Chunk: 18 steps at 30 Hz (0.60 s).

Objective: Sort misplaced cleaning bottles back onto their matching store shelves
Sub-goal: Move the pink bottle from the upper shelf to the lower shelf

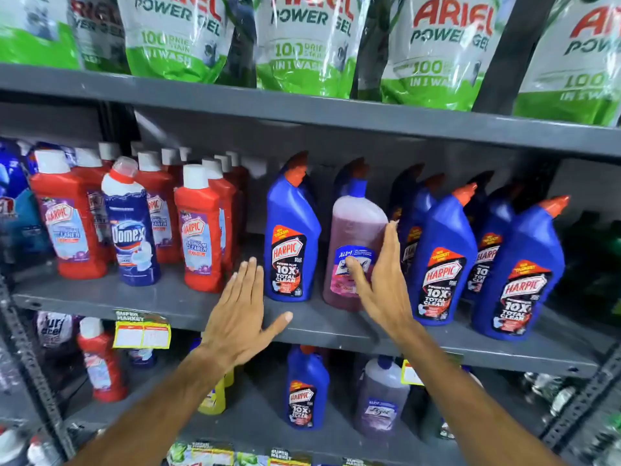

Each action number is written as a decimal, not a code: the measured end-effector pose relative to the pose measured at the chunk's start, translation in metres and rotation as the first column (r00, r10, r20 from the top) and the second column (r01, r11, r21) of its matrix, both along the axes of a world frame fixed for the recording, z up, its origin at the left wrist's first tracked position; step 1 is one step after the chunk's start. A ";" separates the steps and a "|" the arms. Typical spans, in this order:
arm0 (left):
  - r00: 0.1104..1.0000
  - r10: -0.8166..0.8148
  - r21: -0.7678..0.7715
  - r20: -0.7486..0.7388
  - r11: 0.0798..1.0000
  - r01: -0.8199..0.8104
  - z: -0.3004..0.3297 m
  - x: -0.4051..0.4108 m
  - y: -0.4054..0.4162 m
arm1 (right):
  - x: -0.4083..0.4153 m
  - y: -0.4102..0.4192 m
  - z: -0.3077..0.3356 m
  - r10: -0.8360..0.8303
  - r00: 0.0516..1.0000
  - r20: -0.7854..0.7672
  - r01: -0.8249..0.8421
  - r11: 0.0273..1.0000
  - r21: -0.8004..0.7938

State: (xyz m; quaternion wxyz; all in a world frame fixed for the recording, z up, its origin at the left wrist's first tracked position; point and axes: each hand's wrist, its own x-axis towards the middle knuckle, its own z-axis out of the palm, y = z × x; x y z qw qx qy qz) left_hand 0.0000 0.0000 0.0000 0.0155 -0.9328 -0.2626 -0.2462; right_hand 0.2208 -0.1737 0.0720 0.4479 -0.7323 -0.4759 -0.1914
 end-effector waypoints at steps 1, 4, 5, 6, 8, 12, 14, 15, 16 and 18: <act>0.999 0.022 -0.032 -0.034 0.999 -0.023 -0.006 0.000 0.001 | 0.001 0.003 -0.002 0.033 0.993 -0.111 -0.029 0.999 0.035; 0.991 0.059 -0.112 -0.120 0.991 -0.072 -0.010 0.000 0.002 | 0.003 0.004 0.002 0.157 0.932 -0.327 -0.129 0.986 0.106; 0.988 0.067 -0.117 -0.139 0.990 -0.083 -0.010 0.002 0.004 | 0.007 0.005 0.002 0.178 0.910 -0.374 -0.142 0.982 0.122; 0.984 0.067 -0.122 -0.163 0.989 -0.087 -0.008 0.003 0.003 | 0.009 0.005 0.002 0.172 0.894 -0.414 -0.137 0.984 0.114; 0.981 0.068 -0.138 -0.181 0.986 -0.093 -0.004 0.002 0.005 | 0.020 0.006 0.001 0.181 0.851 -0.493 -0.152 0.983 0.098; 0.976 0.085 -0.099 -0.199 0.989 -0.106 -0.004 0.003 0.003 | 0.034 0.011 -0.001 0.274 0.753 -0.598 -0.231 0.961 0.149; 0.976 0.093 -0.088 -0.199 0.990 -0.112 -0.003 0.003 0.003 | 0.036 0.013 0.000 0.287 0.740 -0.608 -0.239 0.958 0.161; 0.976 0.093 -0.089 -0.197 0.990 -0.112 -0.003 0.003 0.003 | 0.036 0.013 0.000 0.300 0.729 -0.615 -0.247 0.953 0.173; 0.974 0.100 -0.088 -0.206 0.989 -0.120 -0.002 0.002 0.002 | 0.036 0.013 0.001 0.322 0.714 -0.622 -0.260 0.946 0.192; 0.971 0.100 -0.096 -0.216 0.988 -0.123 -0.002 0.002 0.001 | 0.037 0.013 0.001 0.342 0.689 -0.638 -0.267 0.939 0.216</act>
